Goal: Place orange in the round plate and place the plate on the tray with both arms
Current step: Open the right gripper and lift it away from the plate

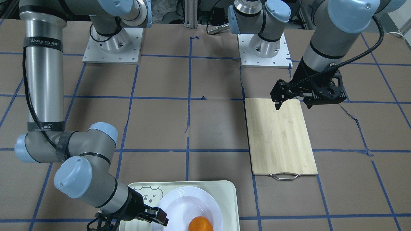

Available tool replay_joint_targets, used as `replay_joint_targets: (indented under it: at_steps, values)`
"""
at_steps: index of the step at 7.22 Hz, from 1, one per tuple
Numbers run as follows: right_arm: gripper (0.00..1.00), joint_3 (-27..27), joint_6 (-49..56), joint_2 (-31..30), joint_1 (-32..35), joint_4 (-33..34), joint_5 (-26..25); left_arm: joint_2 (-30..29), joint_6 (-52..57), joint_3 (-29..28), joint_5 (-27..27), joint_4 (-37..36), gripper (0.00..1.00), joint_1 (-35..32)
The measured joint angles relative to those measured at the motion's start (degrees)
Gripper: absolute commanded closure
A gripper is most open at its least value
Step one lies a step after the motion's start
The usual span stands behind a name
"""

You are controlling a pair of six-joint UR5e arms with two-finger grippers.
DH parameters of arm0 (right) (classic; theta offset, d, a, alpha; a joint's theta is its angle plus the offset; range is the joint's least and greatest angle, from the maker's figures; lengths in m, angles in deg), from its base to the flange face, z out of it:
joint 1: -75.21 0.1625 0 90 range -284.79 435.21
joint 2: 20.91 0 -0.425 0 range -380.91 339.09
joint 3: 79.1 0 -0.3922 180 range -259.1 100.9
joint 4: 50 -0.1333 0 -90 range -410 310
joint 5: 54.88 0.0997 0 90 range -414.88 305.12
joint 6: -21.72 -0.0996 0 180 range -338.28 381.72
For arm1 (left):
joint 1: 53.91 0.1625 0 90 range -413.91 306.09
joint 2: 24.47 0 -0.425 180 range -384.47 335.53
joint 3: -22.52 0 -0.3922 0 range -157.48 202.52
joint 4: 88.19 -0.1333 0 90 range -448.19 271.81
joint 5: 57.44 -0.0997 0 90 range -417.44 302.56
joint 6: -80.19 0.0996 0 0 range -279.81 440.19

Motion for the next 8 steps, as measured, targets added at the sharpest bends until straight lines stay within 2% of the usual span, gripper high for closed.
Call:
replay_joint_targets:
  at_steps: [2,3,4,5,7,8]
  values:
    - [0.00,-0.2,5.2,-5.5,-1.0,-7.2,-7.4,0.0,0.0,0.0,0.0,0.0,0.00,0.0]
    - [0.00,0.0,9.2,-9.3,-1.1,-11.3,-13.7,0.0,0.0,0.0,0.0,0.0,0.00,0.0]
    - [0.00,0.6,12.5,-14.2,-0.7,-16.5,-19.3,0.0,0.0,0.0,0.0,0.0,0.00,0.0]
    - [0.00,1.4,14.5,-20.3,-0.3,-23.2,-22.8,0.0,0.0,0.0,0.0,0.0,0.00,0.0]
    - [0.00,4.4,16.1,-31.7,0.0,-35.7,-26.3,0.0,0.1,0.0,0.3,0.0,0.00,-0.1]
    - [0.00,6.6,16.8,-35.4,0.0,-38.3,-26.9,0.2,1.1,0.0,0.6,0.0,0.00,-0.3]
